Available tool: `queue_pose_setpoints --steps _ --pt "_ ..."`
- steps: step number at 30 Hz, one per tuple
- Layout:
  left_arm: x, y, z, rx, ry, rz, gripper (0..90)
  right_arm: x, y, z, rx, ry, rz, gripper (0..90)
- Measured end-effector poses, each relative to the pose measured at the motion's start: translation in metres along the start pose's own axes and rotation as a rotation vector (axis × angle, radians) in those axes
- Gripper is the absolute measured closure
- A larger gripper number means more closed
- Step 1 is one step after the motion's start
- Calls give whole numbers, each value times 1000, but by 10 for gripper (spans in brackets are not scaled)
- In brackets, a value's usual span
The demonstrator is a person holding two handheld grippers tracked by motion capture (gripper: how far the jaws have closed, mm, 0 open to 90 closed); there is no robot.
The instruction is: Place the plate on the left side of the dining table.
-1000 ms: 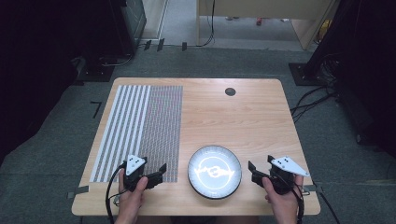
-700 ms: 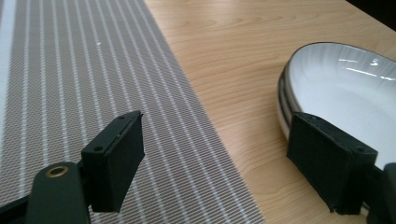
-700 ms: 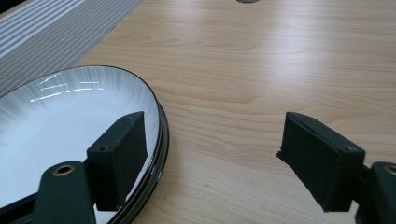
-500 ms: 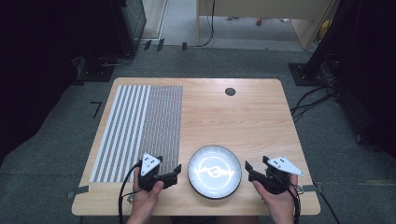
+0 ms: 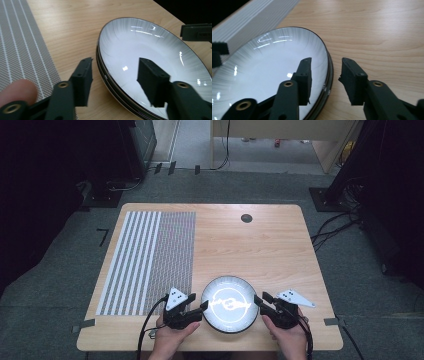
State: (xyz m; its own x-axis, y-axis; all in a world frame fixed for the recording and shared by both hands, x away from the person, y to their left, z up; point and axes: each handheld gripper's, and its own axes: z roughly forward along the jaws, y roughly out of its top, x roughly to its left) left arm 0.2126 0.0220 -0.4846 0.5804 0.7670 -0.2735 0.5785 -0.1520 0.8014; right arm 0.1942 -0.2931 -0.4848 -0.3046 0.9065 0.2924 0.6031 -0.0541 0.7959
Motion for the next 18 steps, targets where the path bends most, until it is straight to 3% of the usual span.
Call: queue_pose_setpoints --steps 2,5,6,9,12,18 --pt "-2 -1 2 15 -6 5 541 1 -2 2 -3 15 31 665" --pt "-3 -3 4 26 -12 8 619 2 -4 5 15 2 25 703" --pt "-4 -4 5 34 10 12 642 3 -5 7 35 3 31 712" --pt "-3 -4 5 36 14 9 681 5 -6 9 58 -19 46 757" --pt "-7 -6 4 35 44 41 695 5 -6 7 56 -43 88 820" --pt "-7 -7 4 44 32 42 705 2 -5 4 42 -31 132 832"
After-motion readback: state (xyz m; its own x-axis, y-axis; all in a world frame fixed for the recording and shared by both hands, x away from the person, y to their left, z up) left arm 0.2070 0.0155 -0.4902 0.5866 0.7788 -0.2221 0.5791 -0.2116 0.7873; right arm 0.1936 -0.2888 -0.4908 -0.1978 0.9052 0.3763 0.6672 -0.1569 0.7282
